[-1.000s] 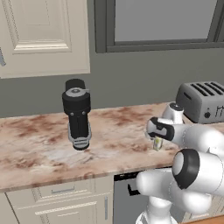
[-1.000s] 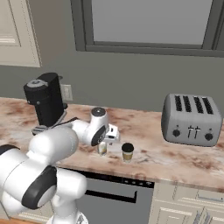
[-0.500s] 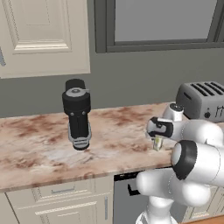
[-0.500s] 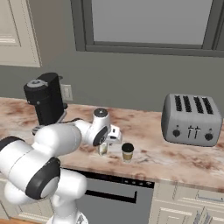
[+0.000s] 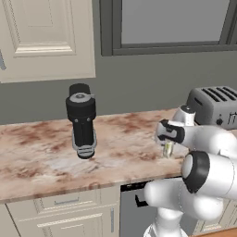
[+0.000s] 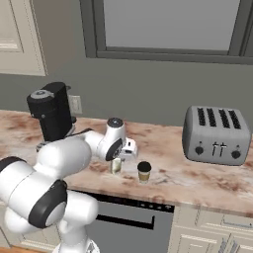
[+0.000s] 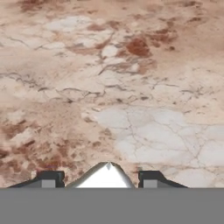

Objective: Move the drinks to the dining counter.

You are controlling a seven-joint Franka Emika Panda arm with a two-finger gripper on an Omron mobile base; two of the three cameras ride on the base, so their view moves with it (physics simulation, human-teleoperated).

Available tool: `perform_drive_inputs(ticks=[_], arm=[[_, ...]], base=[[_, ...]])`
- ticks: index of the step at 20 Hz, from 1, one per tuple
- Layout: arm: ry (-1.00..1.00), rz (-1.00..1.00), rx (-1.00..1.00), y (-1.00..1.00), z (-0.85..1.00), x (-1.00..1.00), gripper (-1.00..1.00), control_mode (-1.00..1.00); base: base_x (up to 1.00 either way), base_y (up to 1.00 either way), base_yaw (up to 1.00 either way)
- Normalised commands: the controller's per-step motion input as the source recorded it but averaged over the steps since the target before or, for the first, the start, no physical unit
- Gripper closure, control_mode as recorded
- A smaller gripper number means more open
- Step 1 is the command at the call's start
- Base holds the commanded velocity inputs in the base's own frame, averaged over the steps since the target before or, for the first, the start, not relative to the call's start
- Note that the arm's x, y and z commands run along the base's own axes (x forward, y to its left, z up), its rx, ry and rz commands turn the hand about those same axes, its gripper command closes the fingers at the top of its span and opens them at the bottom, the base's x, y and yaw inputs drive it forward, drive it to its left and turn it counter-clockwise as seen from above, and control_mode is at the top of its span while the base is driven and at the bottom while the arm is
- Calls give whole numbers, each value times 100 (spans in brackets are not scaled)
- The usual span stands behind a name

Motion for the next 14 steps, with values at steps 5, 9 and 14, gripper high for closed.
perform_drive_inputs(ticks=[5, 9, 14], arm=[[-14, 9, 0, 0, 87, -42, 100, -100], [-18, 9, 0, 0, 65, -64, 100, -100], [-25, 11, -2, 8, 24, -75, 100, -100]], base=[[0, 0, 0], [0, 0, 0], [0, 0, 0]])
